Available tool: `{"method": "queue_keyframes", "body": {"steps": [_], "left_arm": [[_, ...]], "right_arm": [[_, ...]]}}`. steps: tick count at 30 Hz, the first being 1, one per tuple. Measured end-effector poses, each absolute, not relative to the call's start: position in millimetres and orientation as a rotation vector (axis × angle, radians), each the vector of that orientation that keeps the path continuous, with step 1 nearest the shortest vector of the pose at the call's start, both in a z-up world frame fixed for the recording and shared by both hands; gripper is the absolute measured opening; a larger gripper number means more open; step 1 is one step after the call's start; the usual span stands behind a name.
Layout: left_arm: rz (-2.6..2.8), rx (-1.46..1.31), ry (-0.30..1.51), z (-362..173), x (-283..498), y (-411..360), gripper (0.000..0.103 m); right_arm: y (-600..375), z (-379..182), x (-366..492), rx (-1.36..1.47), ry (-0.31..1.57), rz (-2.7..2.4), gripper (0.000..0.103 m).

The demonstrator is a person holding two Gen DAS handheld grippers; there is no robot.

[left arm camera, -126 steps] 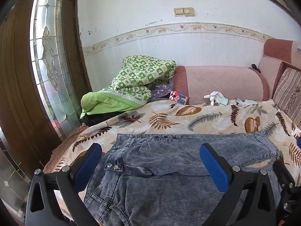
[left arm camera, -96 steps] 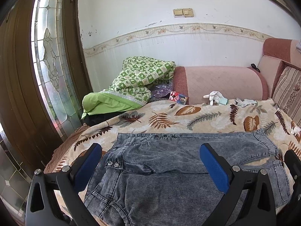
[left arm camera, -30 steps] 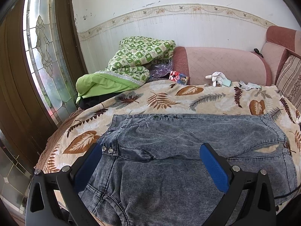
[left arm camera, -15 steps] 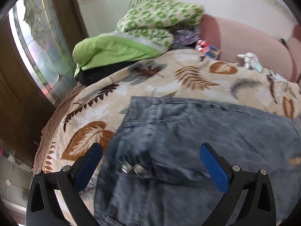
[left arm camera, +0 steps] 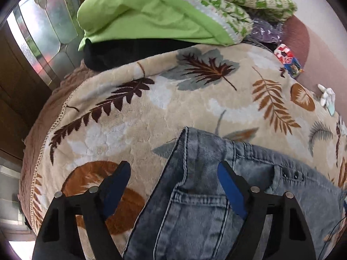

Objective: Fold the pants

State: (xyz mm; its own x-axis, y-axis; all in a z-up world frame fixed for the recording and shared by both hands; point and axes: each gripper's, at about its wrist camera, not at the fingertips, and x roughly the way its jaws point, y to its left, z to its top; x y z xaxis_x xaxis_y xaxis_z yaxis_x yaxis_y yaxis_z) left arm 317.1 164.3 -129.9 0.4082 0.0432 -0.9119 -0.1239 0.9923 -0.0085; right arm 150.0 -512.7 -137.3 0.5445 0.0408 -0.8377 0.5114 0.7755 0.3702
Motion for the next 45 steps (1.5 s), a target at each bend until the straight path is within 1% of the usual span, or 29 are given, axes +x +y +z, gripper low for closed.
{"method": "queue_keyframes", "body": {"steps": [2,3,4,5,13,15,16,17,18,19,20,21,22,24,26,29,36,45], "left_arm": [[0.107,-0.068,1.158,-133.0,323.5,162.6,0.071],[0.1,-0.067,1.165,-134.4,326.3,161.2,0.069],[0.093,-0.073,1.172,-136.0,329.7,160.3,0.067],[0.088,-0.075,1.18,-137.5,332.3,158.9,0.067],[0.049,-0.183,1.242,-153.5,355.5,154.6,0.066],[0.036,-0.171,1.256,-160.4,359.8,147.5,0.05],[0.03,-0.178,1.268,-164.7,362.0,145.7,0.037],[0.033,-0.193,1.276,-168.1,363.6,145.8,0.028],[0.041,-0.206,1.274,-170.0,364.5,146.6,0.024],[0.041,-0.214,1.268,-170.5,364.9,147.1,0.012],[0.035,-0.224,1.267,-171.0,365.3,147.6,0.008],[0.035,-0.232,1.27,-170.9,364.7,148.3,0.007],[0.038,-0.233,1.263,-169.9,364.1,148.6,0.004],[0.044,-0.234,1.243,-166.2,362.0,149.4,0.003],[0.044,-0.25,1.219,-157.1,354.0,154.4,0.003],[0.019,-0.263,1.163,-135.9,343.4,161.8,0.003],[-0.078,-0.29,1.057,-78.8,305.3,161.2,0.003],[-0.198,-0.296,0.92,-13.5,221.6,170.4,0.003]], "right_arm": [[-502.7,-141.0,155.8,0.598,1.001,-0.289,0.08],[-497.9,-143.3,158.4,0.572,1.02,-0.286,0.08],[-494.3,-146.0,160.4,0.55,1.039,-0.286,0.077],[-491.7,-149.8,162.0,0.544,1.057,-0.281,0.074],[-485.3,-156.2,163.4,0.513,1.066,-0.294,0.073],[-483.7,-156.8,164.7,0.497,1.071,-0.3,0.073],[-483.1,-156.4,164.7,0.49,1.072,-0.303,0.073],[-481.4,-156.6,165.8,0.486,1.07,-0.306,0.073],[-480.6,-156.4,165.8,0.486,1.066,-0.31,0.072],[-480.7,-155.7,165.4,0.484,1.064,-0.319,0.066],[-482.1,-154.5,164.3,0.486,1.06,-0.324,0.056],[-483.5,-152.9,162.3,0.496,1.049,-0.321,0.049],[-485.3,-151.4,160.6,0.509,1.04,-0.31,0.036],[-487.2,-147.4,157.7,0.529,1.019,-0.299,0.032],[-485.9,-143.8,156.1,0.524,1.006,-0.291,0.026],[-484.6,-135.7,151.4,0.54,0.977,-0.264,0.019],[-476.9,-105.8,122.3,0.572,0.876,-0.198,0.017],[-474.2,-81.6,68.6,0.633,0.783,-0.168,0.017]]}}
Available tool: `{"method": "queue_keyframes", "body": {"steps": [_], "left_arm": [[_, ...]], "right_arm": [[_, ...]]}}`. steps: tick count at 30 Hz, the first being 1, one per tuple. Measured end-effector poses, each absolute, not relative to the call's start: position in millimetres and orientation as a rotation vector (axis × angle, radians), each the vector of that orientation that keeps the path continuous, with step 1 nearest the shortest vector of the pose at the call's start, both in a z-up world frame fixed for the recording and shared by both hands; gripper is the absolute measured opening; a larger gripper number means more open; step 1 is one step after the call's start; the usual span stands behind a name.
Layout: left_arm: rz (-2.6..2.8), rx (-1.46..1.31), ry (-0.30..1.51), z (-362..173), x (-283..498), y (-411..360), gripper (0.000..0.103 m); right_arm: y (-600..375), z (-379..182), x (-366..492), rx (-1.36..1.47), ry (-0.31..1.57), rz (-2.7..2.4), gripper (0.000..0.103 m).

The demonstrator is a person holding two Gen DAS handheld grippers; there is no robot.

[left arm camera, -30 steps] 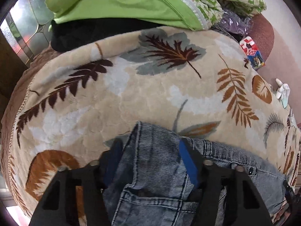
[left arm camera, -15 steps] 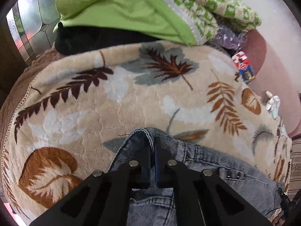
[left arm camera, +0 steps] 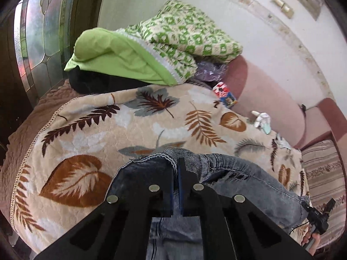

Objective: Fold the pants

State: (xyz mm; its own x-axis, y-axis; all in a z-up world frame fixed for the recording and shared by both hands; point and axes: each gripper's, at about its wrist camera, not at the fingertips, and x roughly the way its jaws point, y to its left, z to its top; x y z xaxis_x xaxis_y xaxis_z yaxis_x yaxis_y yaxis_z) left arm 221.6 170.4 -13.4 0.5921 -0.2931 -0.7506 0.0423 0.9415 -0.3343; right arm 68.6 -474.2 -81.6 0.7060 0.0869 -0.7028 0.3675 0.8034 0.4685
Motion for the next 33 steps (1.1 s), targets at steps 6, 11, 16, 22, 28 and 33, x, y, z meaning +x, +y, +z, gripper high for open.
{"method": "queue_keyframes", "body": {"steps": [6,11,16,22,28,33], "left_arm": [[-0.222,-0.306,0.888,-6.7,162.9,196.8,0.003],[-0.218,-0.33,0.927,-32.2,109.9,226.0,0.003],[-0.179,-0.333,1.054,-88.3,64.8,247.8,0.003],[-0.126,-0.355,1.169,-139.6,36.7,265.7,0.007],[-0.046,-0.189,1.089,-103.5,27.6,264.0,0.007],[-0.071,-0.149,0.97,-60.9,25.6,248.9,0.007]], "right_arm": [[-466.9,-71.0,14.8,0.632,0.743,-0.161,0.017],[-456.7,-70.7,-28.3,0.597,0.766,-0.148,0.016],[-445.5,-76.2,-71.1,0.517,0.848,-0.125,0.016],[-434.3,-92.6,-108.9,0.383,1.119,0.0,0.021],[-424.8,-61.8,-154.5,0.218,1.099,0.106,0.022],[-432.0,-49.9,-146.1,0.267,1.008,0.056,0.03]]}}
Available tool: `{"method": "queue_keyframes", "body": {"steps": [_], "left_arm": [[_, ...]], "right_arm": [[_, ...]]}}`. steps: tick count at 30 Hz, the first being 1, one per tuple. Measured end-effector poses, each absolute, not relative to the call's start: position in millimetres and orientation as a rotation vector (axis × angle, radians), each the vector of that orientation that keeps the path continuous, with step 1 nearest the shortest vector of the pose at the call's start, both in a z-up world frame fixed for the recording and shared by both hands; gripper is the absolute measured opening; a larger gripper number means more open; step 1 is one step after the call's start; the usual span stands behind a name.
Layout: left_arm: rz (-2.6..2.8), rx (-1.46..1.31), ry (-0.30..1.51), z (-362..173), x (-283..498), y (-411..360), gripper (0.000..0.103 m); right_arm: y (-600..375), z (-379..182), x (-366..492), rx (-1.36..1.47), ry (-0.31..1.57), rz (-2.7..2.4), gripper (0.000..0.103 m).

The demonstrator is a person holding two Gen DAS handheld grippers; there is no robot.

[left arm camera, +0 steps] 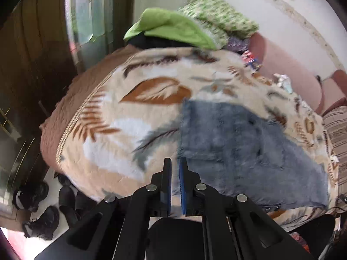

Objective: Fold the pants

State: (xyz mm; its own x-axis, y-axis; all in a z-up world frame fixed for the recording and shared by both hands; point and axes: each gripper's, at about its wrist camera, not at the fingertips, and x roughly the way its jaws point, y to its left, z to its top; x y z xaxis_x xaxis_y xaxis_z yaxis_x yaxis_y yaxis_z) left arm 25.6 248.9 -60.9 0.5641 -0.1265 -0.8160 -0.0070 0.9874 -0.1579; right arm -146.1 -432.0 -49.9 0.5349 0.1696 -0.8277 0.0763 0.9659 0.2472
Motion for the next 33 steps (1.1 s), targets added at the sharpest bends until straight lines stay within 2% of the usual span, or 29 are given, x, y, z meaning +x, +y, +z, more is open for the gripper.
{"method": "queue_keyframes", "body": {"steps": [4,8,12,16,21,26,30,33], "left_arm": [[-0.241,-0.09,0.92,-46.8,30.3,188.8,0.007],[-0.421,-0.094,0.965,-62.5,38.2,115.9,0.007],[-0.548,-0.079,1.028,-85.0,35.4,47.7,0.007],[-0.607,-0.009,1.09,-109.6,28.9,0.1,0.012],[-0.574,0.054,1.242,-158.7,19.5,-8.0,0.013],[-0.612,0.06,1.217,-152.2,4.6,1.7,0.013],[-0.603,0.037,1.237,-142.4,9.0,5.4,0.014],[-0.6,0.024,1.174,-125.5,11.1,8.3,0.014]], "right_arm": [[-437.7,-59.9,-109.6,0.391,0.982,-0.001,0.03],[-436.2,-87.9,-61.5,0.561,1.033,0.02,0.03],[-397.8,-114.5,-19.6,0.57,1.134,0.064,0.03],[-352.3,-131.2,9.9,0.38,1.181,0.07,0.031],[-354.8,-142.6,32.4,0.331,1.159,0.026,0.031],[-354.1,-127.9,35.8,0.403,1.13,0.015,0.033],[-315.3,-105.6,39.5,0.384,1.082,0.166,0.033],[-277.6,-102.6,46.7,0.343,1.086,0.268,0.033]]}}
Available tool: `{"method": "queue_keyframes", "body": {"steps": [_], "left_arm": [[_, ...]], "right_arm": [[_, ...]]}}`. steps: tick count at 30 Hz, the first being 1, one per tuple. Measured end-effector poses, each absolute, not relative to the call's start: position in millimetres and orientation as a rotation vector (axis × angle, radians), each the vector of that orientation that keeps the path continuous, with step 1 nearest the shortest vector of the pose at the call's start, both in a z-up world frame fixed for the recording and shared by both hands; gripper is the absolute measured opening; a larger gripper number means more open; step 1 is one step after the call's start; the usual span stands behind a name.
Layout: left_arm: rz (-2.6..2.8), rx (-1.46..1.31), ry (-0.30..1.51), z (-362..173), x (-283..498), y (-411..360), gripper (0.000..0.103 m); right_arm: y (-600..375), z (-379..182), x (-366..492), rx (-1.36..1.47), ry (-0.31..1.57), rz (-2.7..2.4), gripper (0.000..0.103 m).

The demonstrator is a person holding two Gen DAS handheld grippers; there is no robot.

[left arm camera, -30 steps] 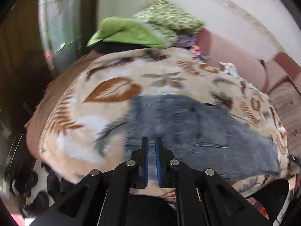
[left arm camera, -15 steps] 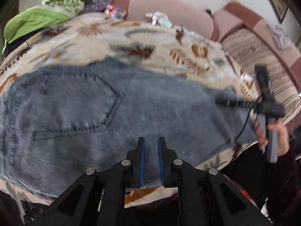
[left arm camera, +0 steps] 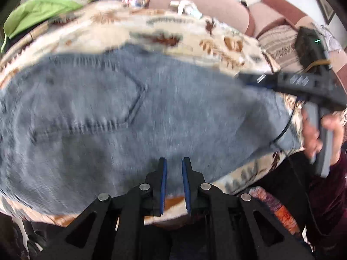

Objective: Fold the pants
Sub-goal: 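Lower the folded jeans onto the blanket and open both grippers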

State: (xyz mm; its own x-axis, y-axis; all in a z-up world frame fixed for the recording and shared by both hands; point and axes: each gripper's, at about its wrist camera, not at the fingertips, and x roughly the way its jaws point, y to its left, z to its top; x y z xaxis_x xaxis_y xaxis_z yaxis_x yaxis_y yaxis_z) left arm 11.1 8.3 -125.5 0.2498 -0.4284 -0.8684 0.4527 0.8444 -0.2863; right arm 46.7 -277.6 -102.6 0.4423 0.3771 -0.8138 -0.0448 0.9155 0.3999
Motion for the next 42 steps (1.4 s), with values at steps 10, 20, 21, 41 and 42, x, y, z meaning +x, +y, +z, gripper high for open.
{"method": "queue_keyframes", "body": {"steps": [10,20,21,41,42], "left_arm": [[-0.49,-0.006,1.22,-146.9,32.3,3.5,0.015],[-0.296,-0.069,1.12,-115.0,40.4,76.2,0.031],[-0.278,-0.083,1.121,-115.7,43.1,85.0,0.031],[-0.232,0.348,1.053,-156.3,26.2,21.0,0.103],[-0.231,0.348,1.049,-156.2,25.8,21.3,0.103]], "right_arm": [[-259.9,-149.9,75.3,0.429,1.109,0.322,0.031],[-271.9,-117.0,19.9,0.321,1.084,0.348,0.033],[-272.0,-117.3,13.1,0.318,1.087,0.351,0.034],[-275.0,-141.6,-25.1,0.321,1.108,0.257,0.078],[-273.1,-142.5,-25.3,0.307,1.106,0.256,0.078]]}}
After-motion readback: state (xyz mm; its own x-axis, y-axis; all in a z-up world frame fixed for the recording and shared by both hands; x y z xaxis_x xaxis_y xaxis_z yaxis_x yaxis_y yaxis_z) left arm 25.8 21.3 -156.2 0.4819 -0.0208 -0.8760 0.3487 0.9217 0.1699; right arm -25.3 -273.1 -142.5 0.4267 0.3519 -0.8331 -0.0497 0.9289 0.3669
